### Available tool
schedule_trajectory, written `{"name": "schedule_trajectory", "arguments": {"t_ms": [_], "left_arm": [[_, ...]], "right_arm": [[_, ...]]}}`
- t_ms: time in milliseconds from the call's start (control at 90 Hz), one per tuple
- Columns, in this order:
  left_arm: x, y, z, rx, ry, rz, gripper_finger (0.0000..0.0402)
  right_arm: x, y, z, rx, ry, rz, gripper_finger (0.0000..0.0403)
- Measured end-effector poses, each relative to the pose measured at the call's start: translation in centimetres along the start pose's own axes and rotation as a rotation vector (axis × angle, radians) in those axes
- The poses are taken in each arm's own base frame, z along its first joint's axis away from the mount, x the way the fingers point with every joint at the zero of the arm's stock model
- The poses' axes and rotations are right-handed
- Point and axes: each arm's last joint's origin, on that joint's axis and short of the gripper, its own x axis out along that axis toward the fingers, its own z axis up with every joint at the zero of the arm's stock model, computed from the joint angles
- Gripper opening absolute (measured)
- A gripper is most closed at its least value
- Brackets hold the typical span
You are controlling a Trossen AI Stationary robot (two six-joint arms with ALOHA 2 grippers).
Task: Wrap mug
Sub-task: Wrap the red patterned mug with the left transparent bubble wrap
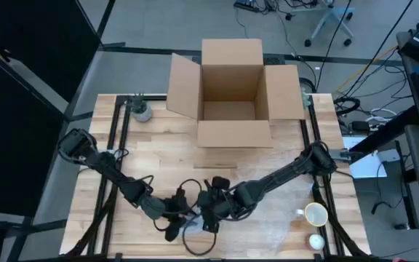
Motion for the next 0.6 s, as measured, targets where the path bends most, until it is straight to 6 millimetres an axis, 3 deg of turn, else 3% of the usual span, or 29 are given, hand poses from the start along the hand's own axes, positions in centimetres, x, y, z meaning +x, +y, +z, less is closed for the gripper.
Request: {"name": "schedule_trajectory", "arguments": {"t_ms": [267,422,600], "left_arm": [[0.0,0.0,0.1,-0.002,-0.004,-0.003,0.013],[-0.8,-0.5,0.8,-0.025,0.017,-0.05,0.013],[-3.5,-1.2,2.2,-0.025,0.054,-0.038,0.013]], "right_arm": [[4.7,0.6,-1.4,0.03,0.071,-0.026,0.021],[5.2,0.6,-1.7,0.032,0.087,-0.022,0.021],[4.9,0.6,-1.5,0.033,0.074,-0.01,0.021]]}}
